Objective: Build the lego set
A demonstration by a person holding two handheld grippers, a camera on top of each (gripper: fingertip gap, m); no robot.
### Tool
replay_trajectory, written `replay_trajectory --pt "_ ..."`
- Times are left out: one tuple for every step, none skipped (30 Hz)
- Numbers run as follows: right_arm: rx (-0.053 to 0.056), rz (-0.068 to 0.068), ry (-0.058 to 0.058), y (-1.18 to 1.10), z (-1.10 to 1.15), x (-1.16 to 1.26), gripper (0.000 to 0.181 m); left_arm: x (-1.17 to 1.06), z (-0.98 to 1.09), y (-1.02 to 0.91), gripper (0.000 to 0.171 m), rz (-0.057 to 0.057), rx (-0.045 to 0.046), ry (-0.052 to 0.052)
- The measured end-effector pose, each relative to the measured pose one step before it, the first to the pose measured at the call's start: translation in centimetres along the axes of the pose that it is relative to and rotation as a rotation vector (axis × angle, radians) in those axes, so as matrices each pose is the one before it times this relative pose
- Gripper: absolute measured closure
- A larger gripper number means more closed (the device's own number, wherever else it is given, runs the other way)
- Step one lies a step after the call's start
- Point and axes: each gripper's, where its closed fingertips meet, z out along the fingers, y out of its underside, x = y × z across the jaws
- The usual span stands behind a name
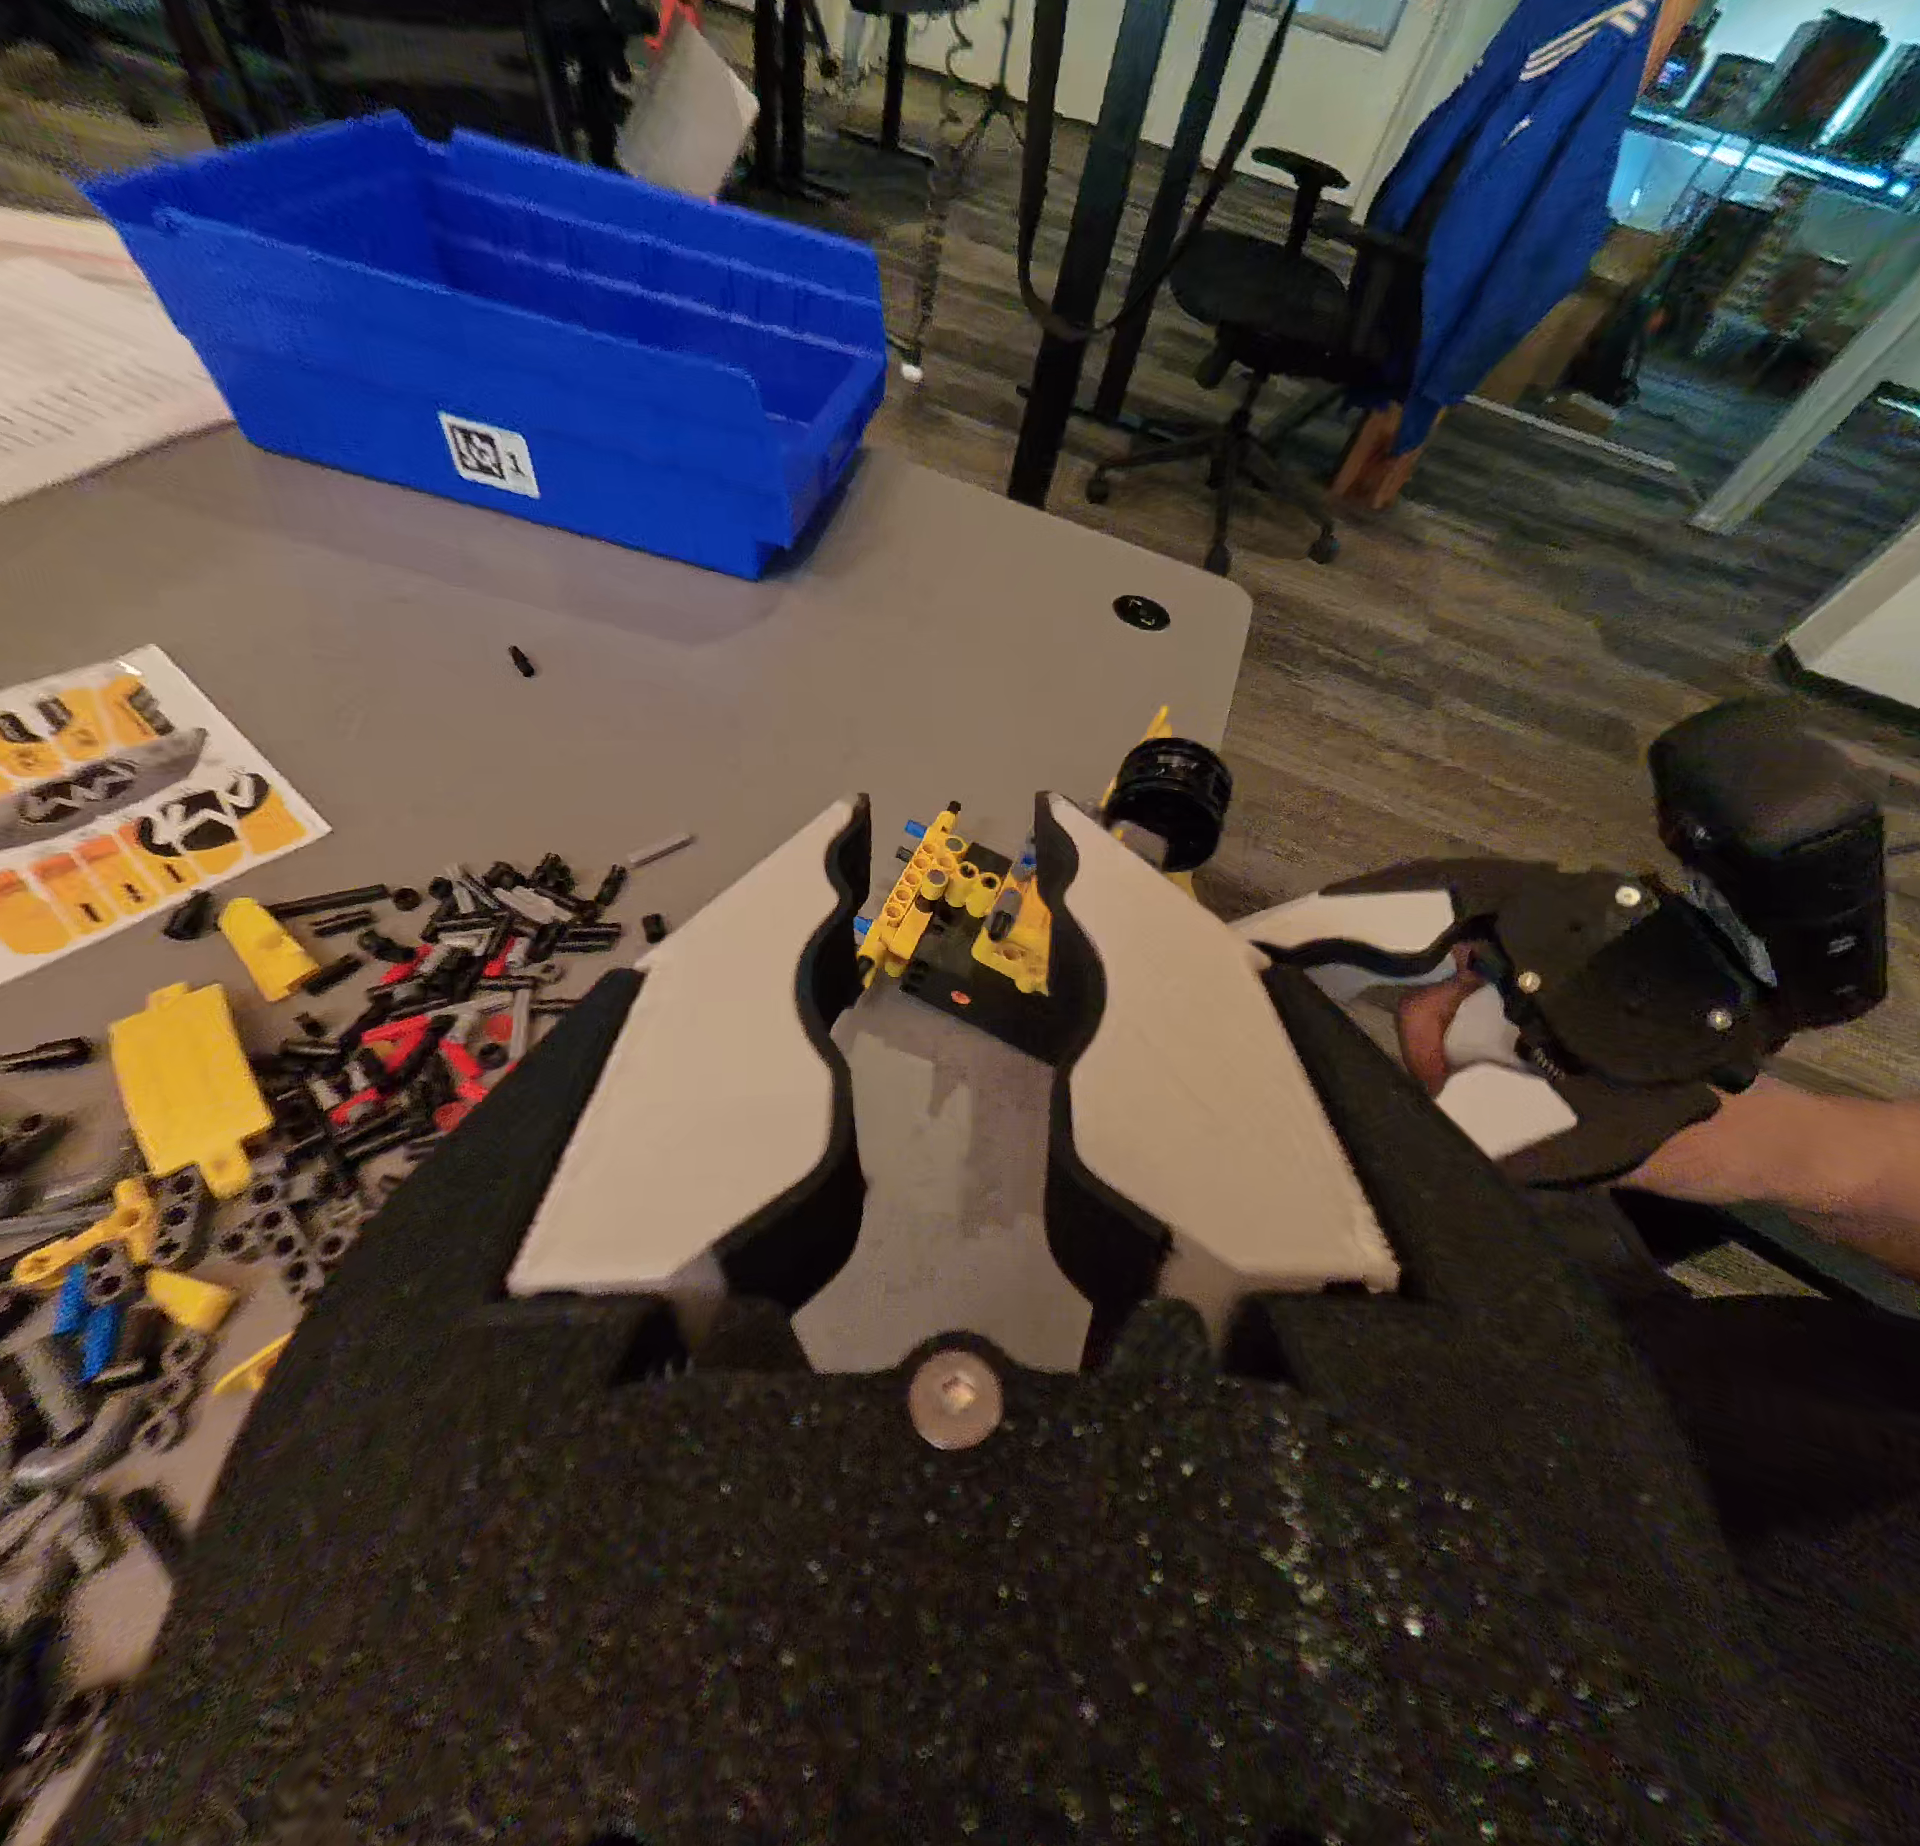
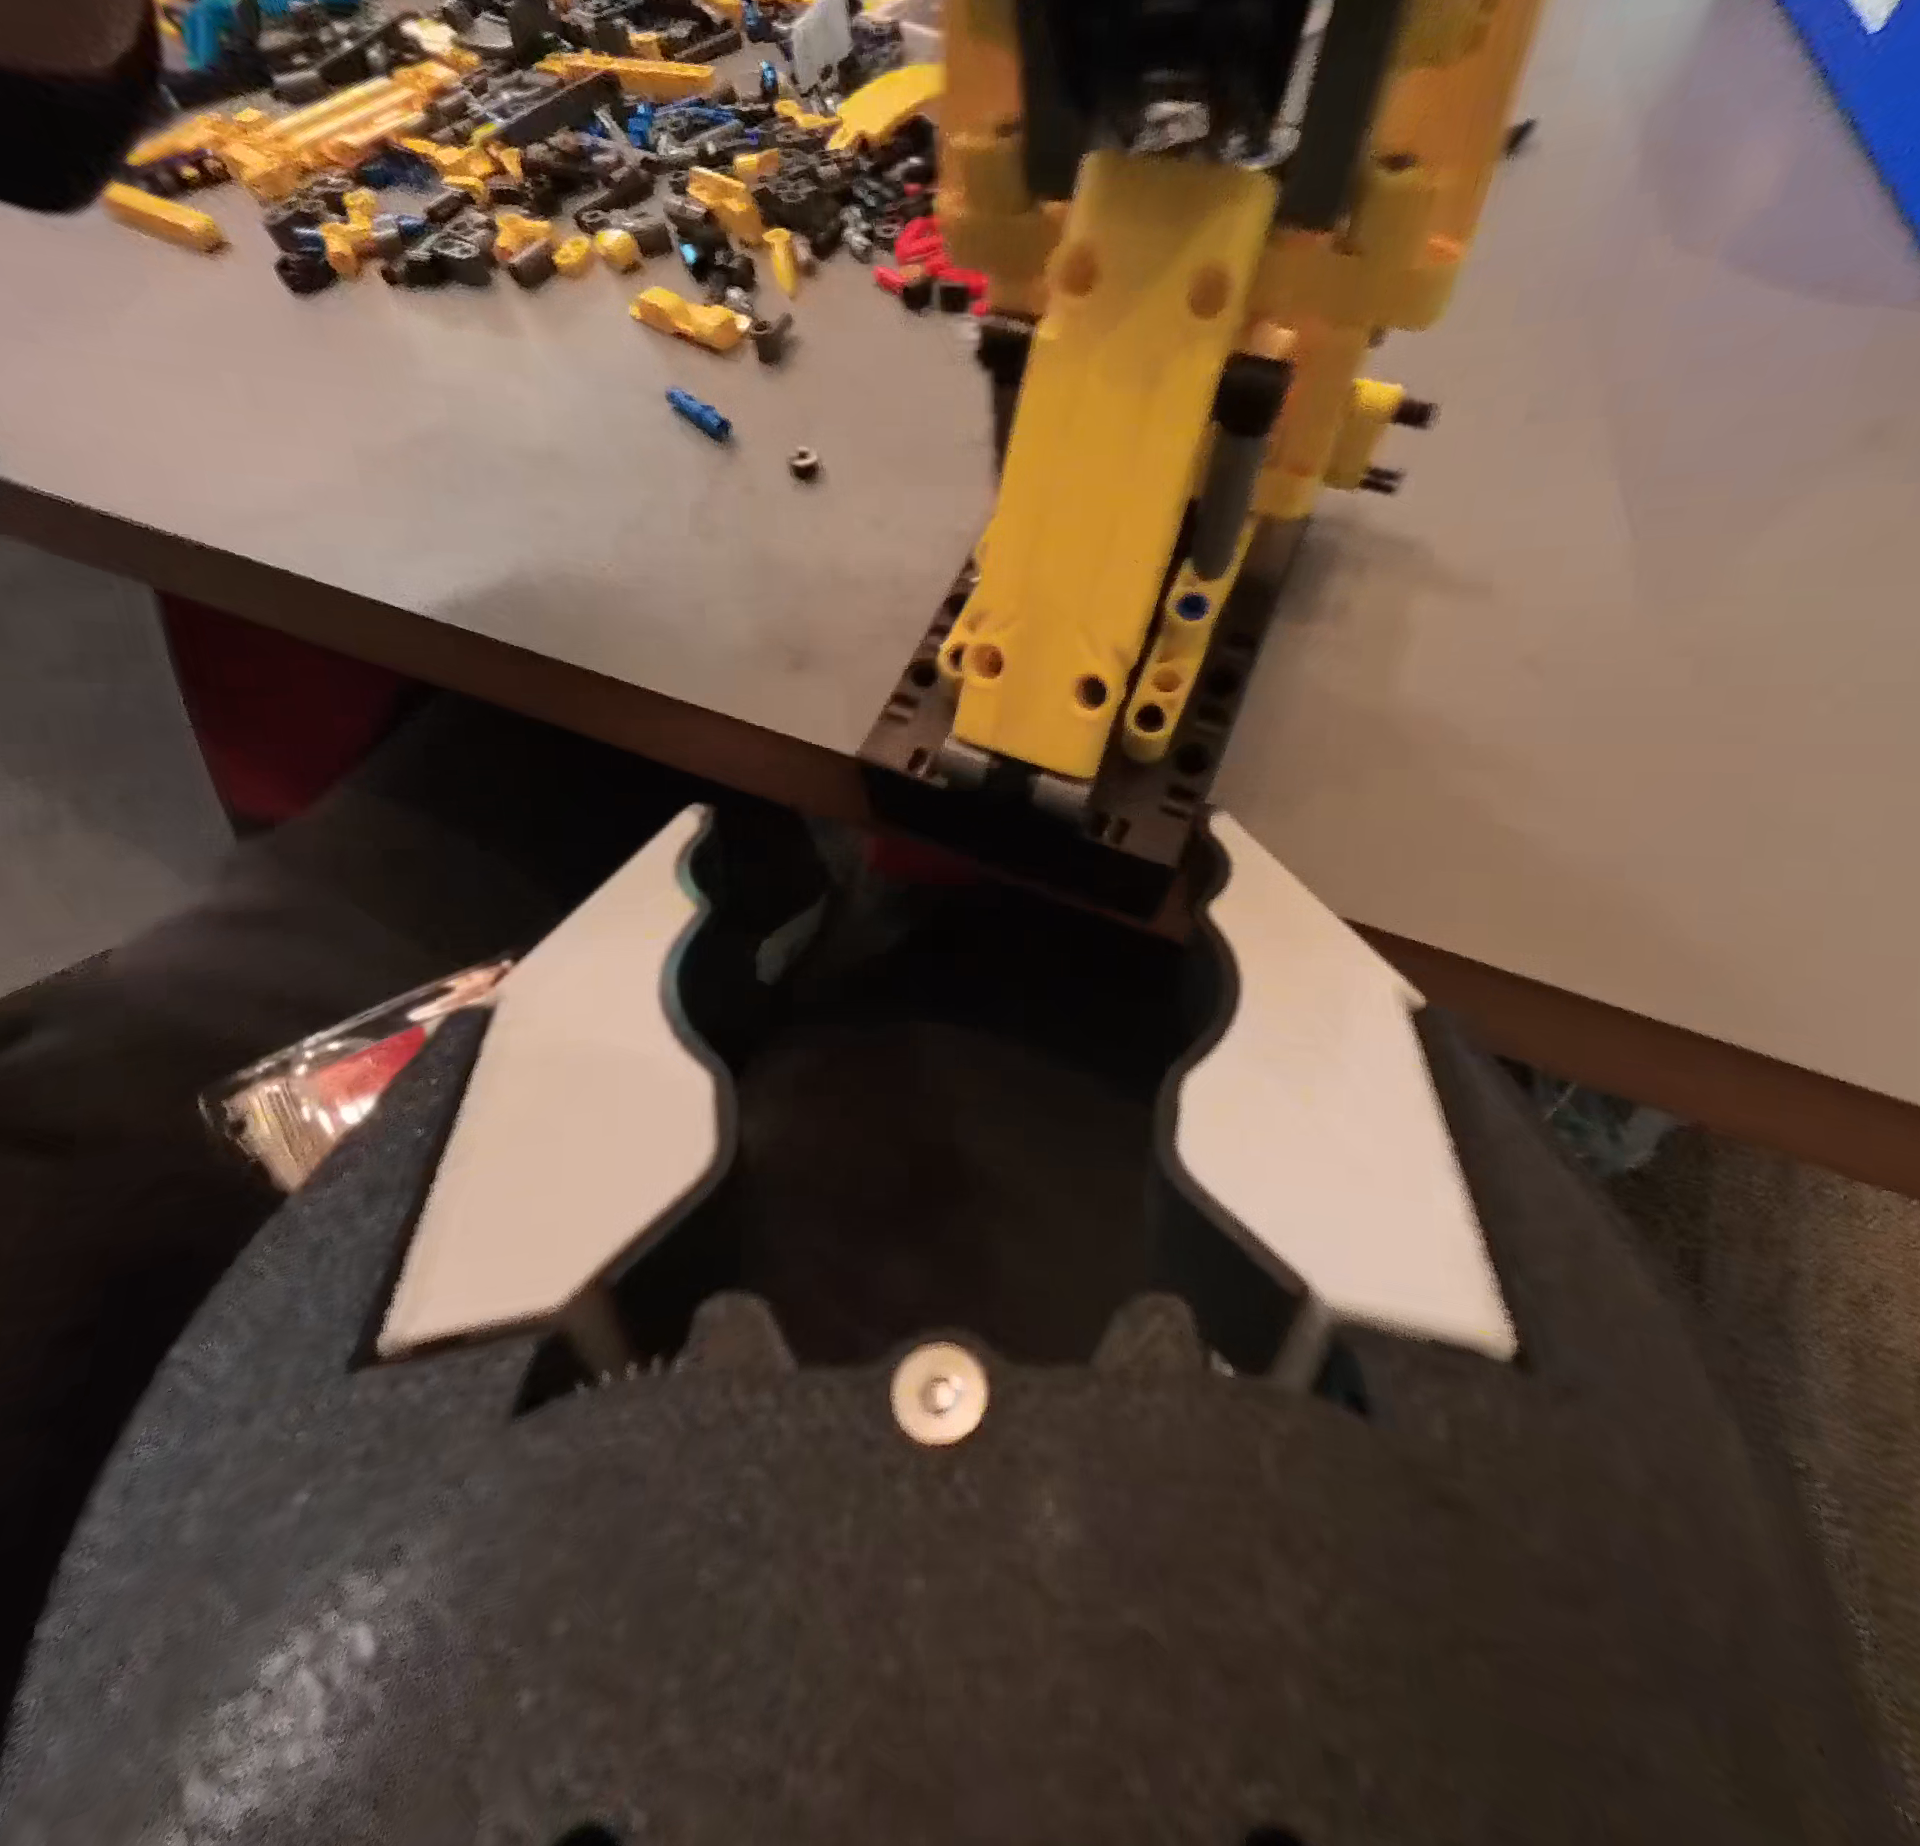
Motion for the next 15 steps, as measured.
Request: replay_trajectory --pt "-0.0015 -0.0039 0.0010 -0.096 0.328 -0.839 0.092 0.065 -0.740 -0.347 0.140 0.0076 0.01452 -0.0120" --pt "-0.0044 -0.0263 -0.0014 -0.090 0.353 -0.952 0.092 -0.024 -0.753 -0.329 0.140 0.0052 0.01262 -0.0125" --pt "-0.0019 -0.0367 -0.0041 -0.182 0.377 -1.026 0.092 -0.109 -0.763 -0.312 0.140 0.0033 0.01233 -0.0150" --pt "0.0045 -0.0381 -0.0106 -0.323 0.400 -1.128 0.093 -0.189 -0.767 -0.277 0.140 0.0026 0.01234 -0.0168" --pt "0.0125 -0.0356 -0.0191 -0.490 0.432 -1.197 0.094 -0.229 -0.729 -0.216 0.140 0.0026 0.01062 -0.0175" --pt "0.0221 -0.0348 -0.0300 -0.662 0.472 -1.282 0.095 -0.269 -0.657 -0.128 0.140 0.0019 0.00677 -0.0176" --pt "0.0298 -0.0354 -0.0400 -0.789 0.489 -1.320 0.097 -0.283 -0.575 0.007 0.140 0.0007 0.00099 -0.0169" --pt "0.0325 -0.0323 -0.0355 -0.821 0.498 -1.129 0.101 -0.293 -0.451 0.164 0.140 -0.0015 -0.00651 -0.0152" --pt "0.0297 -0.0261 -0.0203 -0.718 0.483 -0.770 0.103 -0.219 -0.326 0.349 0.140 -0.0047 -0.01598 -0.0099" --pt "0.0181 -0.0203 -0.0114 -0.472 0.400 -0.497 0.105 -0.127 -0.166 0.550 0.140 -0.0082 -0.02655 -0.0025" --pt "0.0028 -0.0169 -0.0117 -0.195 0.226 -0.365 0.105 -0.024 -0.026 0.674 0.140 -0.0110 -0.03130 0.0042" --pt "-0.0013 -0.0155 -0.0101 -0.081 0.002 -0.203 0.105 0.158 0.095 0.702 0.139 -0.0101 -0.02984 0.0144" --pt "0.0092 -0.0138 -0.0008 -0.175 -0.257 0.068 0.105 0.401 0.199 0.682 0.139 -0.0047 -0.02469 0.0267" --pt "0.0242 -0.0096 0.0112 -0.329 -0.477 0.420 0.105 0.459 0.313 0.647 0.138 -0.0018 -0.01995 0.0283" --pt "0.0358 -0.0017 0.0176 -0.462 -0.614 0.711 0.105 0.311 0.438 0.651 0.138 -0.0013 -0.01958 0.0191"
